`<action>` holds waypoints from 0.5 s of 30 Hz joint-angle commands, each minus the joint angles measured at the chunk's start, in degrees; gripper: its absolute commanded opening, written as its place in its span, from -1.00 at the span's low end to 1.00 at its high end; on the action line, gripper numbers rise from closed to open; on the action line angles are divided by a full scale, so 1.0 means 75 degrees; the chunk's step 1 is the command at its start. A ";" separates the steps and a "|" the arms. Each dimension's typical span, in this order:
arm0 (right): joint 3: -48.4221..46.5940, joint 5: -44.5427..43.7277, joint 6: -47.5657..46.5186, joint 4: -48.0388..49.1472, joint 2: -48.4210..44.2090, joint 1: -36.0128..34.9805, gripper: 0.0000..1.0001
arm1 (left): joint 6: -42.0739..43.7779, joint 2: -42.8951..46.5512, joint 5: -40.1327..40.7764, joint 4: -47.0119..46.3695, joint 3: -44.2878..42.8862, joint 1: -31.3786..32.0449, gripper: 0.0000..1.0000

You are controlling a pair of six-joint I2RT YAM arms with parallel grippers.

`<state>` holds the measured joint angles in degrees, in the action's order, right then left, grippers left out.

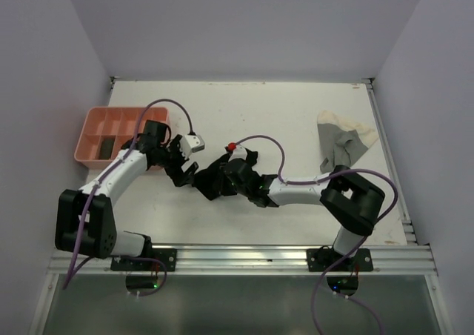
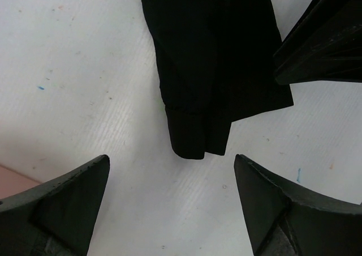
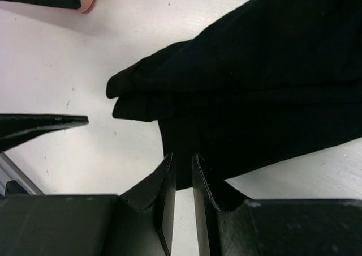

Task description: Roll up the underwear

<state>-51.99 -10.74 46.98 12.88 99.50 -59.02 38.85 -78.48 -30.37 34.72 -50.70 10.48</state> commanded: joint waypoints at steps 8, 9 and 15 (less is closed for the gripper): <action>0.0088 -0.0068 0.0322 0.0310 0.0209 -0.0005 -0.56 | 0.0035 -0.0458 -0.0193 -0.0012 0.0103 0.0477 0.87; 0.0123 -0.0079 0.0333 0.0309 0.0209 0.0007 -0.56 | 0.0012 -0.0505 -0.0158 -0.0047 0.0115 0.0512 0.86; 0.0228 -0.0056 0.0369 0.0356 0.0233 0.0007 -0.57 | -0.0293 -0.0833 0.0006 -0.0281 0.0103 0.0548 0.68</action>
<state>-50.87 -10.68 48.66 13.37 101.01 -59.02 38.15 -84.25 -30.30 35.16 -50.22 14.33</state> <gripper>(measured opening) 0.218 0.854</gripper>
